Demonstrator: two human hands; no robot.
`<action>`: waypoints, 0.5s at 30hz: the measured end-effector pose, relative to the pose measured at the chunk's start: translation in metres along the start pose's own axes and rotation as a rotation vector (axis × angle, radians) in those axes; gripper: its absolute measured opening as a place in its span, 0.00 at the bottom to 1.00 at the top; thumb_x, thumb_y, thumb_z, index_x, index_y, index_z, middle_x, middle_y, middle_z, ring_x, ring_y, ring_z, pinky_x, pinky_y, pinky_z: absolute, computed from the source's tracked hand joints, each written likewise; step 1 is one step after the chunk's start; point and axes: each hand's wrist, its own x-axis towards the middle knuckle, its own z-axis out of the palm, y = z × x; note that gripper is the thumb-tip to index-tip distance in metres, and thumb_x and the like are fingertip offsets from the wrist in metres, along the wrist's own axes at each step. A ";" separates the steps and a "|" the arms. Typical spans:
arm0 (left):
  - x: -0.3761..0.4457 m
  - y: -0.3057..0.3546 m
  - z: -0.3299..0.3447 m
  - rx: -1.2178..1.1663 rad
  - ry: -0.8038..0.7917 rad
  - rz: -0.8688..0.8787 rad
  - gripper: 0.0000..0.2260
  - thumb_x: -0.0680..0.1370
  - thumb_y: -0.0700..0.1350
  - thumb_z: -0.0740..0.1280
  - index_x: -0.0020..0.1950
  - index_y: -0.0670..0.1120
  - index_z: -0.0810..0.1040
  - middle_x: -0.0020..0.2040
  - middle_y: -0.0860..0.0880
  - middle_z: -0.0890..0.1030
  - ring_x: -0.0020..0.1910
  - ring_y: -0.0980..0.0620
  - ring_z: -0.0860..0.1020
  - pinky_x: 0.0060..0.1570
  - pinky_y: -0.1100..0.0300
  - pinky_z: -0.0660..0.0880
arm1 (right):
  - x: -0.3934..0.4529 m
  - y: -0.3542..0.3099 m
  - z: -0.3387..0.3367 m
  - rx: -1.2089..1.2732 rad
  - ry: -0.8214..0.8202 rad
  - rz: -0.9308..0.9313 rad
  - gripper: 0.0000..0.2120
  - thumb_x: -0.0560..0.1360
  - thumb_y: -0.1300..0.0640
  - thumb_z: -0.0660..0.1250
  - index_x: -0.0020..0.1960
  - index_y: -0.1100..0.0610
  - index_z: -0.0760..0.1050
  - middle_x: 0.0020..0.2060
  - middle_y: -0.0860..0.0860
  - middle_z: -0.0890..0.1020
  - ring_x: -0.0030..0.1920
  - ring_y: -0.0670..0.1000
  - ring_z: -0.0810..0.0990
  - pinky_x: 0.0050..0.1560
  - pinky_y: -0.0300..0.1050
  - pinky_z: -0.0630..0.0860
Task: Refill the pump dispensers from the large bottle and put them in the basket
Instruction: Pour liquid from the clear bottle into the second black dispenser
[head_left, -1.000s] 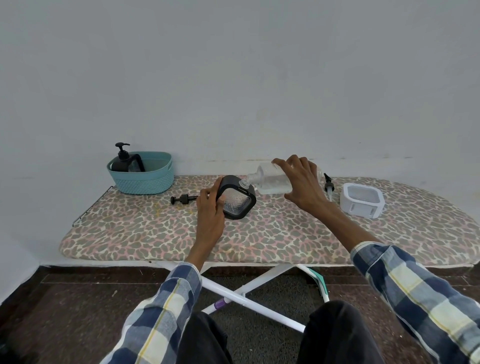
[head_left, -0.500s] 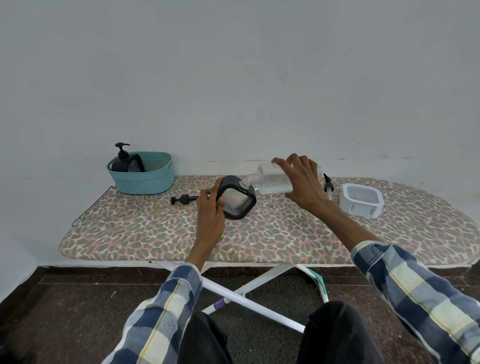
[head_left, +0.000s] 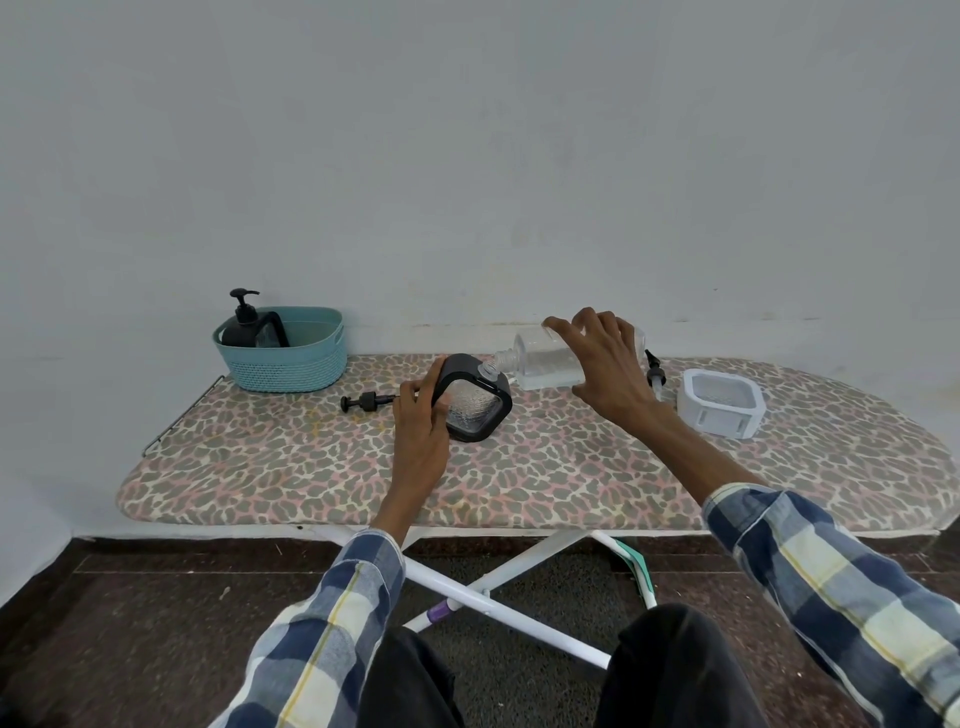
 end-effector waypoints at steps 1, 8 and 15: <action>0.000 0.000 0.000 0.001 0.000 -0.001 0.24 0.88 0.59 0.51 0.85 0.62 0.61 0.64 0.49 0.68 0.62 0.48 0.69 0.60 0.58 0.65 | 0.000 0.000 0.000 -0.002 0.000 0.000 0.50 0.59 0.67 0.82 0.75 0.47 0.68 0.60 0.53 0.71 0.60 0.57 0.71 0.68 0.55 0.63; 0.001 0.001 -0.001 0.007 0.000 -0.008 0.23 0.89 0.56 0.53 0.86 0.60 0.61 0.63 0.48 0.68 0.62 0.48 0.68 0.60 0.58 0.64 | 0.000 0.000 -0.001 -0.014 0.005 -0.006 0.50 0.58 0.68 0.82 0.75 0.48 0.68 0.60 0.54 0.71 0.61 0.58 0.71 0.69 0.55 0.62; 0.000 0.003 -0.002 0.006 0.002 -0.011 0.23 0.89 0.56 0.53 0.86 0.60 0.61 0.63 0.49 0.68 0.62 0.48 0.69 0.60 0.57 0.64 | 0.000 0.000 -0.002 -0.029 0.001 -0.003 0.50 0.58 0.69 0.80 0.75 0.47 0.68 0.61 0.53 0.71 0.62 0.57 0.71 0.69 0.54 0.60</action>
